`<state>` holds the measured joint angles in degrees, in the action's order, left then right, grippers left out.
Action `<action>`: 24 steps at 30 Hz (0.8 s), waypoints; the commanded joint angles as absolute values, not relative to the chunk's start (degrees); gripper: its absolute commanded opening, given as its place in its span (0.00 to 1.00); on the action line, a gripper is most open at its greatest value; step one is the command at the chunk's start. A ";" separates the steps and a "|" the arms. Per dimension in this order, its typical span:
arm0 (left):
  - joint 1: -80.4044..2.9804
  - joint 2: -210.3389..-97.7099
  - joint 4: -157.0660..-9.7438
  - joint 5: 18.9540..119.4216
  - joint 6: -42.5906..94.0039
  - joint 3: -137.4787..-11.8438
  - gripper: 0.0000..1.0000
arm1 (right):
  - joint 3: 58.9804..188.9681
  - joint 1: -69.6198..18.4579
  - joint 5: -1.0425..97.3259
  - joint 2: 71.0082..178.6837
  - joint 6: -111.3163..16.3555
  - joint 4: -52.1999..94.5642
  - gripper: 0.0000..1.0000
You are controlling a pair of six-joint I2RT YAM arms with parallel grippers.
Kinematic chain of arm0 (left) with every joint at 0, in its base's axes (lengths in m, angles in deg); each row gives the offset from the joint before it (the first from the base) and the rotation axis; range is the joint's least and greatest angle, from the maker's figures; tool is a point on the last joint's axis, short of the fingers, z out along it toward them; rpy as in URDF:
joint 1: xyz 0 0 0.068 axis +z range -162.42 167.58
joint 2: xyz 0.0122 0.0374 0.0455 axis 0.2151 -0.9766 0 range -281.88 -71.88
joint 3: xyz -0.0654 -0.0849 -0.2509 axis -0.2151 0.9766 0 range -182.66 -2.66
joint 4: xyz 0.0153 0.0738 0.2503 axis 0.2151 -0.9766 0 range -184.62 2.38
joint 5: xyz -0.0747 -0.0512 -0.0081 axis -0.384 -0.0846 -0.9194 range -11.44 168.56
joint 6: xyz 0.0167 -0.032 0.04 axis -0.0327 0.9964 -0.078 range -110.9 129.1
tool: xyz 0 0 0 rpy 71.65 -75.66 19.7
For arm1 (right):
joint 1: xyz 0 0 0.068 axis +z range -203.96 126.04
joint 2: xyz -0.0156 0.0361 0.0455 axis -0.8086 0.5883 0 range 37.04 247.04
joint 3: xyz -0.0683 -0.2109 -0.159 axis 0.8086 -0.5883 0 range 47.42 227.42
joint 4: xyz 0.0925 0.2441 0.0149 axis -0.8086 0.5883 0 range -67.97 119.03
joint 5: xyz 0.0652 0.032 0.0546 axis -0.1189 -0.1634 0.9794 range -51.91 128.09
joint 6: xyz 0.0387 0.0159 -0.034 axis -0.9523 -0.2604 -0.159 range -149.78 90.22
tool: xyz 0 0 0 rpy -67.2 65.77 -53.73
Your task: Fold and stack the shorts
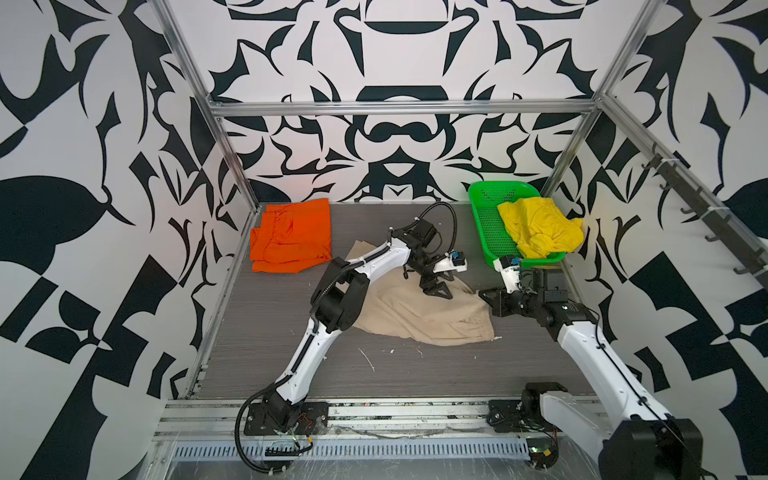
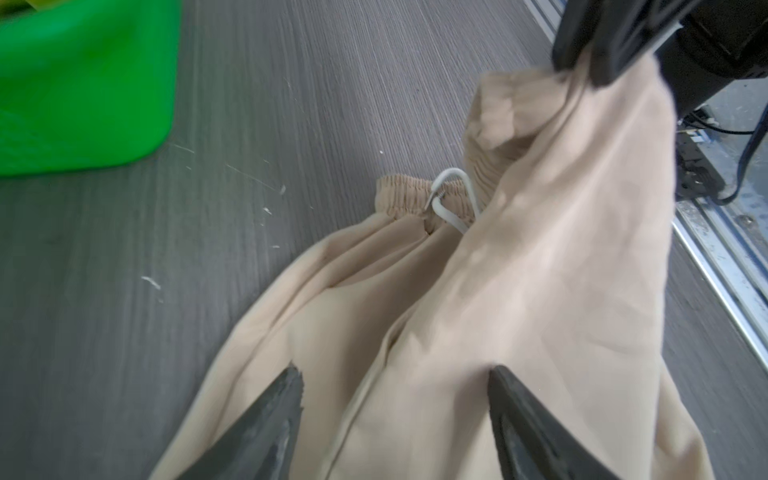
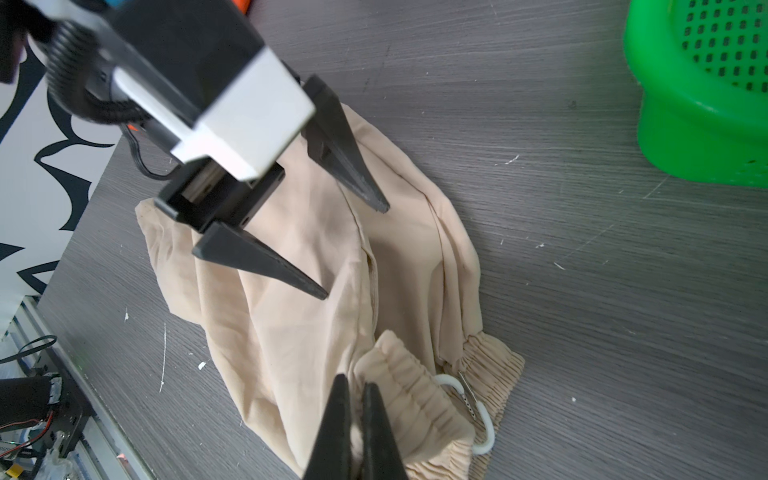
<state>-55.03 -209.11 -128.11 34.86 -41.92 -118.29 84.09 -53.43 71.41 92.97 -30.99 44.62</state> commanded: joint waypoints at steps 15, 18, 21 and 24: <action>-54.26 -205.48 -123.85 46.90 -33.26 -115.75 0.00 | 88.97 -53.19 61.74 100.14 -44.37 46.61 0.00; -54.02 -205.47 -123.39 49.90 -29.72 -117.12 0.00 | 91.14 -53.27 58.80 104.52 -47.87 49.37 0.00; -53.82 -205.15 -122.09 52.15 -26.45 -117.60 0.00 | 92.83 -53.41 58.67 108.37 -49.69 50.28 0.00; -53.57 -204.47 -119.96 55.09 -23.42 -116.84 0.00 | 93.55 -53.37 57.85 110.10 -51.56 49.31 0.00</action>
<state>-54.79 -207.51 -122.24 49.52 -27.96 -116.85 91.39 -53.43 60.66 109.88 -48.11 47.22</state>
